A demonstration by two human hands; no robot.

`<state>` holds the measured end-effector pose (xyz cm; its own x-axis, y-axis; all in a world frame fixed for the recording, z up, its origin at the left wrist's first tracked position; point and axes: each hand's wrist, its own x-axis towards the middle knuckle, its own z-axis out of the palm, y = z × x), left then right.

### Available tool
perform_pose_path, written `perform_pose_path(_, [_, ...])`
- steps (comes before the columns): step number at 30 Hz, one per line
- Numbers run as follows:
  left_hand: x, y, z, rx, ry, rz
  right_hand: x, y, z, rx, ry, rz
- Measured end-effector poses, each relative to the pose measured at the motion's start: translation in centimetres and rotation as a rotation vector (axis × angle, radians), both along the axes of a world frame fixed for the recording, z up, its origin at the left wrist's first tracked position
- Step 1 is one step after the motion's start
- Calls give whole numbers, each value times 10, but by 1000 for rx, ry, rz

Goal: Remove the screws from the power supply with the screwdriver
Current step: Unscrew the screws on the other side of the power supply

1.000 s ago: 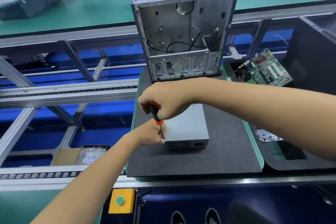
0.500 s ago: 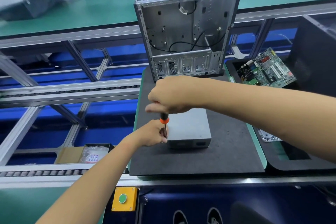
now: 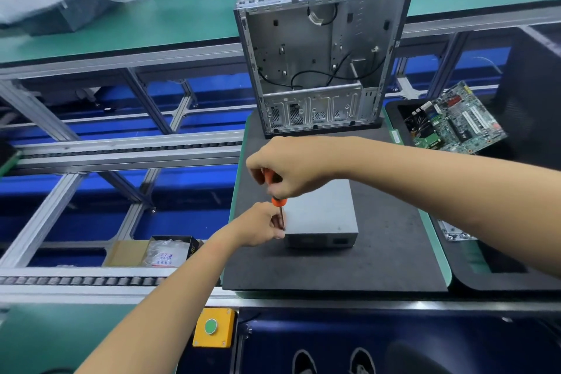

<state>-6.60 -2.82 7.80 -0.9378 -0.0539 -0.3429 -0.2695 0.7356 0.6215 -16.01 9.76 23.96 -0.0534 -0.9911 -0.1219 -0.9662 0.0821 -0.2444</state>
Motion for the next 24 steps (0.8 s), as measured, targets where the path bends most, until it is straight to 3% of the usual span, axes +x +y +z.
perform_pose_path(4, [5,1,0,18,50,23,-4,1,7,69,-47,13])
perform_pose_path(7, [12,1,-4,48,128,68,-3,0,3,50,261,-67])
perform_pose_path(8, [15,2,-4,57,143,83,-3,-1,1,42,283,-66])
perform_pose_path(14, [19,7,-3,26,224,134,-5,0,12,121,-54,98])
perform_pose_path(17, [18,10,-1,-23,226,119,-4,0,11,127,-29,80])
perform_pose_path(21, [16,12,0,-101,217,96,-4,-3,3,72,160,15])
perform_pose_path(24, [15,14,1,-140,223,64,-4,1,6,48,19,41])
